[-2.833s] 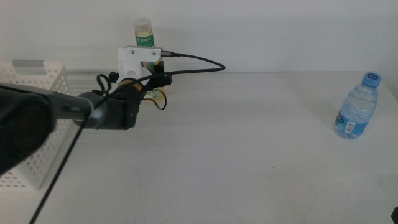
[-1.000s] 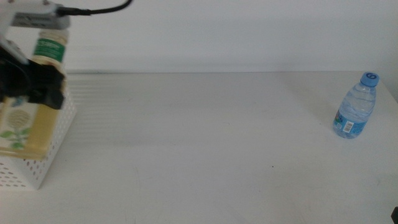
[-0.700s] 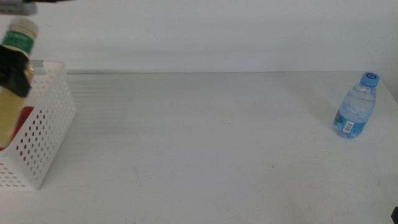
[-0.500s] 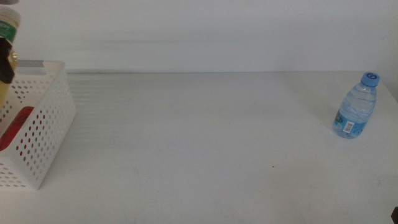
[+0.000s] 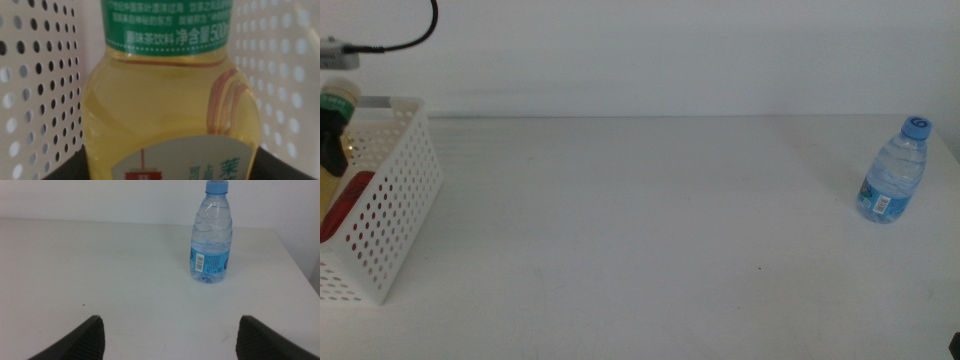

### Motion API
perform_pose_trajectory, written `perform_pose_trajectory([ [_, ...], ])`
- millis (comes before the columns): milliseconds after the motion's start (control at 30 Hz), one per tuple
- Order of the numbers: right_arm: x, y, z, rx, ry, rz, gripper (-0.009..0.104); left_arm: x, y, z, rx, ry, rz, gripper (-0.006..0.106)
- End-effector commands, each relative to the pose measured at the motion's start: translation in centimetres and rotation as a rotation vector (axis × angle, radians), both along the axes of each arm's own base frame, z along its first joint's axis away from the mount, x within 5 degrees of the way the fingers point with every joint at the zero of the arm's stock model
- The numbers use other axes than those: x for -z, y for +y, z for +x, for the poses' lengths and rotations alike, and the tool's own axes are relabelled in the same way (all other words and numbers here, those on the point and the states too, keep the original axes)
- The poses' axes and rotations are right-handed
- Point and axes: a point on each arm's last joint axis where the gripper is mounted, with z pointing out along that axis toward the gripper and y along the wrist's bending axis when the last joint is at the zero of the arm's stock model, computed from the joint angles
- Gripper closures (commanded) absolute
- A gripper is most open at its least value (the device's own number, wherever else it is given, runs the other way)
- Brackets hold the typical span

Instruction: Use arms to grab the bottles and put them into the dustbin to the left of the table.

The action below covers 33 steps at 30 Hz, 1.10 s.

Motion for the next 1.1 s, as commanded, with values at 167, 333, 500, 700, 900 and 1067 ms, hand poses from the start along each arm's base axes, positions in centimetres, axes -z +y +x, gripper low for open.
perform_pose_trajectory([
  [167, -1.0, -0.1, -0.1, 0.006, -0.108, -0.004, 0.016, -1.5, -0.1, 0.1, 0.004, -0.035, -0.001, 0.106],
  [333, -1.0, -0.1, -0.1, 0.006, -0.108, -0.004, 0.016, -0.2, 0.3, 0.5, 0.004, 0.002, 0.014, 0.106],
  [500, -1.0, -0.1, -0.1, 0.006, -0.108, -0.004, 0.016, 0.4, 0.5, 0.8, 0.004, 0.008, 0.018, 0.106],
  [700, -1.0, -0.1, -0.1, 0.006, -0.108, -0.004, 0.016, 1.2, 0.6, 1.3, 0.000, 0.017, 0.012, 0.097],
  [900, -1.0, -0.1, -0.1, 0.006, -0.108, -0.004, 0.016, 1.7, 0.6, 1.7, 0.000, 0.004, 0.008, 0.024],
  [1067, -1.0, -0.1, -0.1, 0.006, -0.108, -0.004, 0.016, 1.4, 0.4, 1.6, 0.004, 0.017, -0.007, 0.010],
])
